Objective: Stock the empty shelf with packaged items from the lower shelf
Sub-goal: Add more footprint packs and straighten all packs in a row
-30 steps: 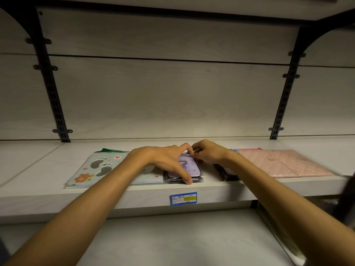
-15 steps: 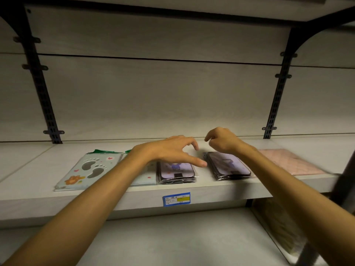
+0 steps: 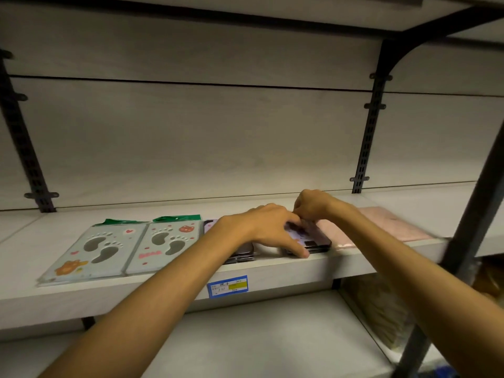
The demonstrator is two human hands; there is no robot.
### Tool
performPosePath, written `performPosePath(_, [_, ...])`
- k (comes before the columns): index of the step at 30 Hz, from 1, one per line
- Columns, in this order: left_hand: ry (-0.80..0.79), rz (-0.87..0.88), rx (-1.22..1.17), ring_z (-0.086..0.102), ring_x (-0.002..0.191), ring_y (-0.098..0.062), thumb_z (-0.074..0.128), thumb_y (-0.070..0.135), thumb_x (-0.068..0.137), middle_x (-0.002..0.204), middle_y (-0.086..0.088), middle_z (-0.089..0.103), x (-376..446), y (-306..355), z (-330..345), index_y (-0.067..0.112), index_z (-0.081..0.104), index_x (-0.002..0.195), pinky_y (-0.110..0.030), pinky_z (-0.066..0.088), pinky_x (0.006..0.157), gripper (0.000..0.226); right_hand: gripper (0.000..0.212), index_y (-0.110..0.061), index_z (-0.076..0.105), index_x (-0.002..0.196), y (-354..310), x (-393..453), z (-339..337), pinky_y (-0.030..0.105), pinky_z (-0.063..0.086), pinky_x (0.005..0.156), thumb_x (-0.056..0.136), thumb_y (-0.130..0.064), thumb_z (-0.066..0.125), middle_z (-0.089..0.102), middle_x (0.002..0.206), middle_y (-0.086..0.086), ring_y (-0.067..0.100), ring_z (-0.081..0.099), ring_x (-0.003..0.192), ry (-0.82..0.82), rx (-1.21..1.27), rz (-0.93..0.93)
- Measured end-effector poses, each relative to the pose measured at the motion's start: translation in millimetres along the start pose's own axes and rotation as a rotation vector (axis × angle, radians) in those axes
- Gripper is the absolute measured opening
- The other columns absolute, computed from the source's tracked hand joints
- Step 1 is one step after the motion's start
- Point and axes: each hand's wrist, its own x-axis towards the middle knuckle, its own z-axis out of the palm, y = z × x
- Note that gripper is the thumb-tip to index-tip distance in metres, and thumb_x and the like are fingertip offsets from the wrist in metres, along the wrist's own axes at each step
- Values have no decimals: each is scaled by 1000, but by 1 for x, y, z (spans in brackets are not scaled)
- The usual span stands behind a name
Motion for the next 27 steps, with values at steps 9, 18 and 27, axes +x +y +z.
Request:
performPosePath(9, [13, -50, 17, 55, 95, -13, 70, 64, 76, 107, 12, 57, -13, -14, -5, 38, 56, 130, -29, 48, 74, 61, 30, -6, 73, 109, -19, -9, -1, 32, 61, 70, 83, -1, 60, 73, 104, 17, 29, 71, 91, -68, 124, -26])
performPosePath(18, [-28, -75, 22, 53, 94, -12, 71, 65, 76, 103, 12, 53, -23, -13, -12, 35, 56, 131, -26, 42, 69, 64, 31, -8, 74, 107, -23, -9, 7, 39, 61, 80, 81, -2, 58, 75, 98, 16, 30, 74, 88, -32, 169, -46])
performPosePath(27, [-163, -172, 8, 53, 101, -14, 79, 57, 73, 114, 10, 54, -28, -8, -28, 30, 55, 128, -28, 42, 77, 66, 29, -10, 74, 109, -34, -18, 9, 33, 60, 78, 82, -10, 63, 74, 97, 13, 27, 73, 86, -15, 141, -79])
